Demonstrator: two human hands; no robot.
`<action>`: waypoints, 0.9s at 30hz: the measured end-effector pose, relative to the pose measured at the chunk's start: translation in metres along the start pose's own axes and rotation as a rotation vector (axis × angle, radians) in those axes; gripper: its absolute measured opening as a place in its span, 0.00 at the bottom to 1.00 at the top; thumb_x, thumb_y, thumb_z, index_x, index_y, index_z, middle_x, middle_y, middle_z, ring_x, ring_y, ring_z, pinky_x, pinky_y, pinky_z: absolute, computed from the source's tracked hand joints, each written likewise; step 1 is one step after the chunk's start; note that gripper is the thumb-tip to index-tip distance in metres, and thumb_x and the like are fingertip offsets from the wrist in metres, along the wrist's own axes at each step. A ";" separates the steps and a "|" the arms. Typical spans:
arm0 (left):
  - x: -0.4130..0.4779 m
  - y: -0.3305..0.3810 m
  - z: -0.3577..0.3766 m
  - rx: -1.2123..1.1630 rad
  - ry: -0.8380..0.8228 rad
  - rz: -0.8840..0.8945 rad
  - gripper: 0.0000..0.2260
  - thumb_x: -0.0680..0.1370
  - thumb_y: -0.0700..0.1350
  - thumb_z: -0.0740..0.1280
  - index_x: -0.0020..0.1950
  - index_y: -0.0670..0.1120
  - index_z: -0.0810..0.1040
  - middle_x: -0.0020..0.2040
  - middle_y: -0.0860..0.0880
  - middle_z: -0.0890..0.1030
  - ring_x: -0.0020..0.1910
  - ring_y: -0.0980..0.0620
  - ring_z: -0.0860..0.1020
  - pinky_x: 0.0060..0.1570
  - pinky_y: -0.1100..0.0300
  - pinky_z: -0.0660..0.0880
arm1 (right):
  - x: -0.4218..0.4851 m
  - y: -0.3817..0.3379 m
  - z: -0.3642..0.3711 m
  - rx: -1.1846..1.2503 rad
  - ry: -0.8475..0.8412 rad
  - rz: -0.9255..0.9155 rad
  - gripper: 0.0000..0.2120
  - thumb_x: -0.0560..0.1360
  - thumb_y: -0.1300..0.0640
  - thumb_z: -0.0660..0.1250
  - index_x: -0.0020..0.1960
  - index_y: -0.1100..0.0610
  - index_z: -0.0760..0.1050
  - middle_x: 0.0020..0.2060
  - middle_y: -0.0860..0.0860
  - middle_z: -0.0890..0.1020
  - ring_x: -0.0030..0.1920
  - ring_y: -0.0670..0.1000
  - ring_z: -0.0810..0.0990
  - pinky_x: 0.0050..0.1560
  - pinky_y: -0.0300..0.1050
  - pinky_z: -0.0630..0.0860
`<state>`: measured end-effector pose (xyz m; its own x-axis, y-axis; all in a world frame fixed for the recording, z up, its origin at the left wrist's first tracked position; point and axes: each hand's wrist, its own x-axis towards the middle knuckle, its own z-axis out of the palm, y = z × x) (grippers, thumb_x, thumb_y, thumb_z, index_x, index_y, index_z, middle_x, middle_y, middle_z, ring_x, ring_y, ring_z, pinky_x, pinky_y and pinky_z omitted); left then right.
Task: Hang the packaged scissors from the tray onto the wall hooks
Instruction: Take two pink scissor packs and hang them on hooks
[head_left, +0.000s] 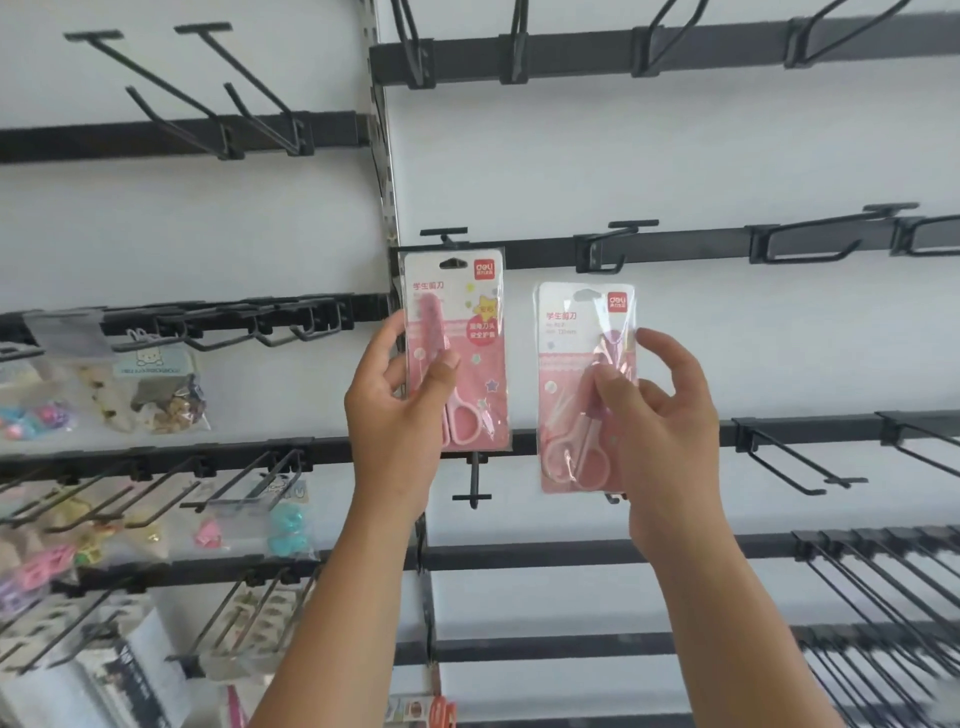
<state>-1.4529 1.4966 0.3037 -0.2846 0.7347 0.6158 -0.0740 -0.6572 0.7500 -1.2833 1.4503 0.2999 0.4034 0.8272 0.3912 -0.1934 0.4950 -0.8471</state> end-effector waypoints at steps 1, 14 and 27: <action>-0.001 -0.002 0.000 -0.004 0.005 -0.010 0.20 0.76 0.42 0.73 0.63 0.60 0.75 0.52 0.52 0.87 0.49 0.58 0.86 0.51 0.58 0.80 | 0.001 0.000 -0.001 -0.003 0.004 -0.013 0.14 0.79 0.53 0.69 0.62 0.42 0.74 0.42 0.56 0.86 0.34 0.48 0.86 0.27 0.42 0.78; 0.000 -0.013 0.002 -0.035 0.001 -0.045 0.19 0.77 0.40 0.72 0.55 0.65 0.77 0.49 0.54 0.88 0.47 0.57 0.86 0.44 0.61 0.81 | 0.041 -0.011 -0.009 -0.160 0.105 -0.186 0.10 0.78 0.46 0.70 0.58 0.38 0.75 0.34 0.49 0.82 0.35 0.46 0.83 0.43 0.58 0.83; 0.004 -0.026 0.003 0.031 0.025 -0.102 0.13 0.78 0.42 0.71 0.60 0.55 0.81 0.53 0.53 0.87 0.54 0.54 0.85 0.56 0.53 0.80 | 0.053 0.006 -0.021 -0.324 0.068 -0.125 0.13 0.78 0.42 0.66 0.63 0.38 0.72 0.46 0.49 0.85 0.38 0.41 0.86 0.33 0.41 0.82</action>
<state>-1.4496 1.5172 0.2879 -0.3006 0.7927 0.5303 -0.0739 -0.5738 0.8157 -1.2444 1.4915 0.3085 0.4667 0.7407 0.4833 0.1505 0.4719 -0.8687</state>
